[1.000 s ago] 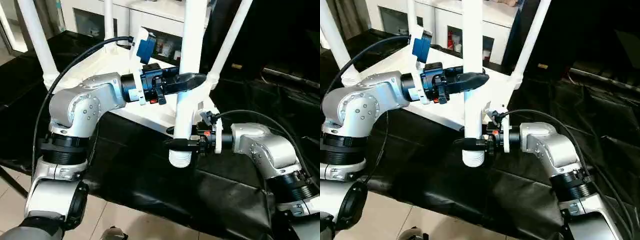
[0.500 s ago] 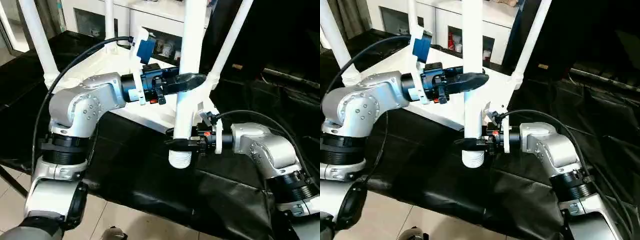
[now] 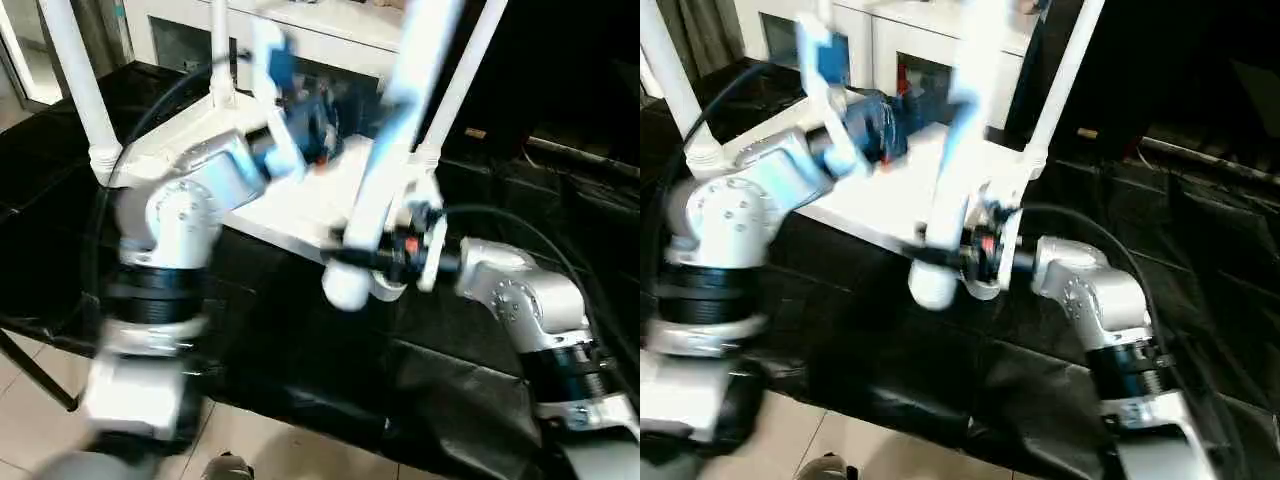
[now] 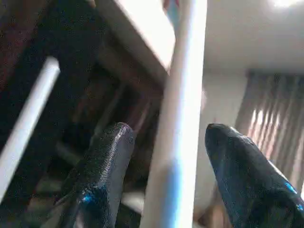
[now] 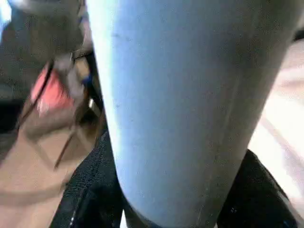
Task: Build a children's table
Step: Pick table leg
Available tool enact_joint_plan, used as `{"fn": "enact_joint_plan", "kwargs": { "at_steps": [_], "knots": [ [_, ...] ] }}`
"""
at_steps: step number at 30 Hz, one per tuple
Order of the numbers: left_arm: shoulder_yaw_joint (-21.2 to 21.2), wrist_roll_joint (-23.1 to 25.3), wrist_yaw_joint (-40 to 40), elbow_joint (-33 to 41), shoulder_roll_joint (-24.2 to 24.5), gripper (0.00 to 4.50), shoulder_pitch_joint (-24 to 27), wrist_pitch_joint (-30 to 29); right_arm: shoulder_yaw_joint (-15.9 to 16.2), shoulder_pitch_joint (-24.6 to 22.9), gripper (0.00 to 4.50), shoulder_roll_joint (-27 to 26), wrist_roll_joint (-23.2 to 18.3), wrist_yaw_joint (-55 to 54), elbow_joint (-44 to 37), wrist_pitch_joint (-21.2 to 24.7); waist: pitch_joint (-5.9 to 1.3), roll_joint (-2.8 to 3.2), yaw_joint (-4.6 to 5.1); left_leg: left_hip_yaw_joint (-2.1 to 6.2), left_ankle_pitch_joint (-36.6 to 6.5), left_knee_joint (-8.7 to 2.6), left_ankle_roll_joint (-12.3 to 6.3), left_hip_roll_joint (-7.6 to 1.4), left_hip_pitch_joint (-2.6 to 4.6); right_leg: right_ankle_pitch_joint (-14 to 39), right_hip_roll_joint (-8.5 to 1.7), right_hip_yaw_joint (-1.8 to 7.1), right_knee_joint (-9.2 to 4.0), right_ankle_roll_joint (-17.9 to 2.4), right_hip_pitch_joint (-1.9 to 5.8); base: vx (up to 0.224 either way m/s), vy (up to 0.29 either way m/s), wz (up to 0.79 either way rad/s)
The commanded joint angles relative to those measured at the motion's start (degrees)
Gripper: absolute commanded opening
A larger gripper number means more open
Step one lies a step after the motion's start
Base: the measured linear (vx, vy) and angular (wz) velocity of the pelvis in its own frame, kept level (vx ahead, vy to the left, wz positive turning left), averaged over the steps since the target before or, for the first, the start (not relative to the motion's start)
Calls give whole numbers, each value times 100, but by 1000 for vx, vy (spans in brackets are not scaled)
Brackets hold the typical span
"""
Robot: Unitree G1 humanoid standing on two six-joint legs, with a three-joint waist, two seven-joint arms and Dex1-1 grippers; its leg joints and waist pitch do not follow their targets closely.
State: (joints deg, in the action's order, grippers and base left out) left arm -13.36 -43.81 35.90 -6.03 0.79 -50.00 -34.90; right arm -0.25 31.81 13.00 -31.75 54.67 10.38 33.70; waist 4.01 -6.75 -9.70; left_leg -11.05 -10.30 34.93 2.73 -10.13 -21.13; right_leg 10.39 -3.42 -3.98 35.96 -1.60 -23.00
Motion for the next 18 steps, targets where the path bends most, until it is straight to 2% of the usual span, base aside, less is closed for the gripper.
{"fn": "enact_joint_plan", "kwargs": {
  "at_steps": [1,3,5,6,7,9,10,11,12,13,14,15,16,17,18],
  "knots": [
    [-194,-258,-250,-49,-166,288,-9,199,-412,150,193,-81,-248,-313,33,-113,-433,88,1,187,-1010,-408,273,-339,93,1168,-583,304,-436,-957,305,0,0,0],
    [-263,-348,-225,-71,-183,288,70,164,-529,134,193,-127,-196,-568,58,-229,-435,102,12,189,-960,-415,281,-341,101,1157,-571,303,-431,-893,295,0,0,0],
    [-90,-19,-19,-211,86,288,264,-58,-614,53,193,-31,242,-1060,189,-505,-433,106,38,180,-911,-428,351,-323,110,1231,-537,300,-433,-756,274,0,0,0],
    [714,1032,239,-380,592,288,455,366,-595,-14,193,111,601,-1300,371,-812,-429,96,44,181,-898,-435,353,-324,119,1294,-534,303,-460,-671,261,0,0,0],
    [830,1172,282,-405,663,288,480,434,-598,-26,193,126,636,-1317,390,-867,-418,101,46,189,-941,-450,366,-328,130,1423,-531,306,-476,-559,252,0,0,0],
    [1981,2484,582,-890,1336,288,610,1133,-724,-136,193,285,718,-1445,457,-885,-423,128,30,199,-979,-478,366,-326,166,1628,-514,330,-516,-183,231,0,0,0],
    [2430,2992,719,-1183,1576,288,616,1531,-756,-197,193,364,778,-1483,467,-912,-435,139,50,212,-995,-488,403,-333,168,1577,-512,336,-463,-97,235,0,0,0],
    [2807,3423,828,-1455,1772,288,611,1894,-774,-249,193,438,837,-1523,475,-920,-430,127,34,218,-975,-498,357,-328,161,1608,-513,334,-525,-12,233,0,0,0],
    [3111,3718,1115,-1716,1920,288,594,2306,-786,-322,193,504,824,-1493,430,-900,-446,200,40,216,-969,-493,413,-334,182,1450,-531,345,-471,-27,229,0,0,0],
    [3111,3718,1115,-1716,1920,288,594,2306,-786,-322,193,504,824,-1493,430,-900,-452,181,37,216,-936,-489,397,-325,173,1376,-527,333,-498,-51,239,0,0,0],
    [3416,3906,1691,-2240,1988,288,472,2757,-789,-446,193,594,833,-1535,336,-864,-484,203,68,200,-800,-469,435,-333,157,795,-532,322,-417,-378,274,0,0,0],
    [3518,3941,1969,-2596,1951,288,357,2896,-781,-519,193,644,865,-1572,284,-859,-486,344,56,206,-730,-459,434,-311,161,589,-530,327,-399,-480,264,0,0,0],
    [3567,4025,2012,-2975,1871,288,205,3051,-774,-584,193,664,918,-1640,241,-876,-484,251,84,176,-741,-450,416,-309,151,320,-519,320,-385,-659,289,0,0,0],
    [3595,4088,2005,-3212,1819,288,106,3155,-770,-624,193,674,951,-1680,216,-890,-492,284,76,186,-713,-442,399,-296,129,241,-523,320,-371,-729,317,0,0,0],
    [3595,4088,2005,-3212,1819,288,106,3155,-770,-624,193,674,951,-1680,216,-890,-491,240,84,174,-753,-432,369,-296,115,239,-540,318,-362,-845,330,0,0,0]
  ]
}}
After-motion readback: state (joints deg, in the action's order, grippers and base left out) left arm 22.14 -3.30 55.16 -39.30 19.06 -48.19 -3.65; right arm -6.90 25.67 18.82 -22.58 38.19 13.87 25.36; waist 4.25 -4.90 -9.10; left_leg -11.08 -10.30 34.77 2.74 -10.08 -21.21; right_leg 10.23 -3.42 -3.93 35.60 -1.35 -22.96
